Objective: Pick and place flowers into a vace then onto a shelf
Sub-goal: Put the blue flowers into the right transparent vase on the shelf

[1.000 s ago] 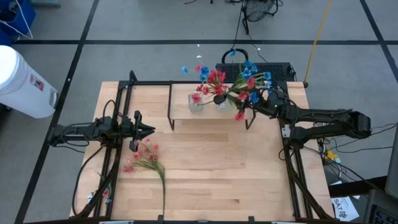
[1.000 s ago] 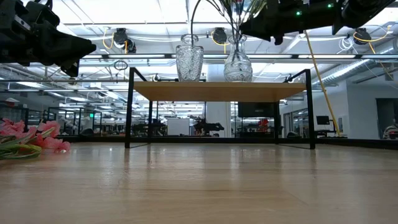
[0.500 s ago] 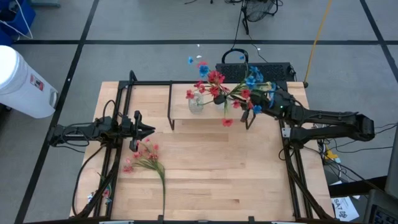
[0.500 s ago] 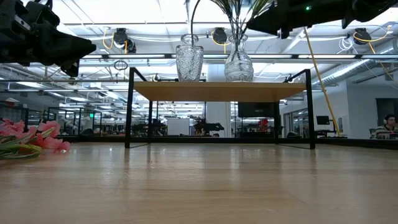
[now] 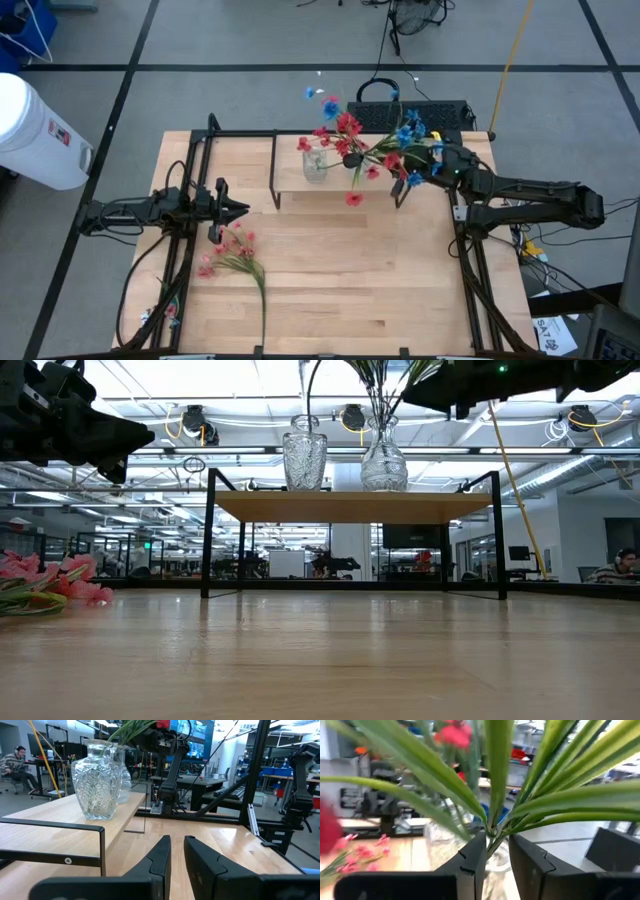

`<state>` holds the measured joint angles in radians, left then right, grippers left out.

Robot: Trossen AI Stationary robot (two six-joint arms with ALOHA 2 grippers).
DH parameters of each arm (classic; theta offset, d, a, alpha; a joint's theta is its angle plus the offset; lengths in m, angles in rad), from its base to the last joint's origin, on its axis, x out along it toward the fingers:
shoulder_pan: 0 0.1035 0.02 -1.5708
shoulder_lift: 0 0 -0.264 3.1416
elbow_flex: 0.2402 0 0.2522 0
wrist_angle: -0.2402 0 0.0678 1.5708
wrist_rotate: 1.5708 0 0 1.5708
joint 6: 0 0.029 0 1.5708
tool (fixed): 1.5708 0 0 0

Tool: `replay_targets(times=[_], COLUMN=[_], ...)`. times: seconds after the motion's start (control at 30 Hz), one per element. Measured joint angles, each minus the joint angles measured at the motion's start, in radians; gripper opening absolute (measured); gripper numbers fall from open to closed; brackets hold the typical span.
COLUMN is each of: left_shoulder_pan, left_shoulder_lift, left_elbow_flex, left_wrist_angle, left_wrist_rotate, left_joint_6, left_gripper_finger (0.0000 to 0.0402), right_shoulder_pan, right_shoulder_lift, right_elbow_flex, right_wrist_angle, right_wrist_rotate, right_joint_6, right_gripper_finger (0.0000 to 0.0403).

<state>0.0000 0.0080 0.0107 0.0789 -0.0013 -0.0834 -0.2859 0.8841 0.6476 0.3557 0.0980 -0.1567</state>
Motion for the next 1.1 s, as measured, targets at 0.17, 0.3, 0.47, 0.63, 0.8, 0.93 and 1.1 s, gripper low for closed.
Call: replay_targets(times=[0.17, 0.3, 0.47, 0.63, 0.8, 0.93, 1.1], left_shoulder_pan=[0.000, 0.000, 0.000, 0.000, 0.000, 0.000, 0.000], left_shoulder_lift=[0.000, 0.000, 0.000, 0.000, 0.000, 0.000, 0.000], left_elbow_flex=[0.000, 0.000, 0.000, 0.000, 0.000, 0.000, 0.000], left_wrist_angle=[0.000, 0.000, 0.000, 0.000, 0.000, 0.000, 0.000], left_wrist_rotate=[0.000, 0.000, 0.000, 0.000, 0.000, 0.000, 0.000], left_joint_6=[0.000, 0.000, 0.000, 0.000, 0.000, 0.000, 0.000], left_gripper_finger=[0.0058, 0.0058, 0.0058, 0.0058, 0.0058, 0.0058, 0.0058], right_shoulder_pan=[0.000, 0.000, 0.000, 0.000, 0.000, 0.000, 0.000], right_shoulder_lift=[0.002, 0.002, 0.000, -0.003, -0.003, -0.003, 0.003], right_elbow_flex=[0.000, -0.001, -0.001, -0.001, -0.001, -0.001, -0.001], right_wrist_angle=[-0.097, -0.105, -0.069, -0.030, 0.035, 0.035, 0.018], right_wrist_rotate=[-0.007, 0.000, 0.004, 0.004, -0.024, -0.052, -0.052], right_joint_6=[0.002, 0.006, 0.010, 0.013, 0.019, 0.044, 0.063], right_gripper_finger=[0.0023, 0.0003, 0.0040, 0.0096, 0.0130, 0.0133, 0.0115])
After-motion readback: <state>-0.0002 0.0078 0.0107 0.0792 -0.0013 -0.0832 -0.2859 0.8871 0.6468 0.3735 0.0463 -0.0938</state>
